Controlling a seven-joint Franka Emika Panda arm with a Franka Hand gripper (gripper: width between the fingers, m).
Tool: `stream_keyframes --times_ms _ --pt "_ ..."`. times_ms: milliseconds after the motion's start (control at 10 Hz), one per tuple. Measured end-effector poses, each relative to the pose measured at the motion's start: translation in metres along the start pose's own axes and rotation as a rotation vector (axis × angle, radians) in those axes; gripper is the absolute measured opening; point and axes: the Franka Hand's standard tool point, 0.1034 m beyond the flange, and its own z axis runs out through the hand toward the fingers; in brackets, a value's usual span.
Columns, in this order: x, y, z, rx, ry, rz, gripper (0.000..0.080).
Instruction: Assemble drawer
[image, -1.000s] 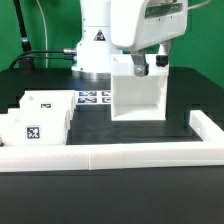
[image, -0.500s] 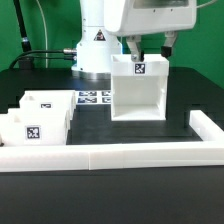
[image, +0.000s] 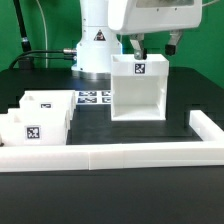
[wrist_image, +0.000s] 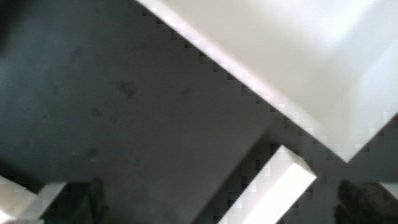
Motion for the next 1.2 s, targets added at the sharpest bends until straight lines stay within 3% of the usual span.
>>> stream_keyframes --times_ms 200,400,500,600,700,1200 --pt "-0.008 -0.005 -0.002 -0.017 0.036 0.116 0.0650" --pt "-0.029 -0.027 -0.004 -0.026 0.035 0.327 0.0650" --pt "-0.033 -0.037 -0.003 -0.022 0.016 0.423 0.0650" --pt "-0.035 -0.043 -0.001 -0.003 0.007 0.481 0.0650" --pt "-0.037 -0.046 0.002 0.020 0.002 0.531 0.0650" --pt "-0.037 -0.045 0.002 0.016 0.005 0.518 0.0650"
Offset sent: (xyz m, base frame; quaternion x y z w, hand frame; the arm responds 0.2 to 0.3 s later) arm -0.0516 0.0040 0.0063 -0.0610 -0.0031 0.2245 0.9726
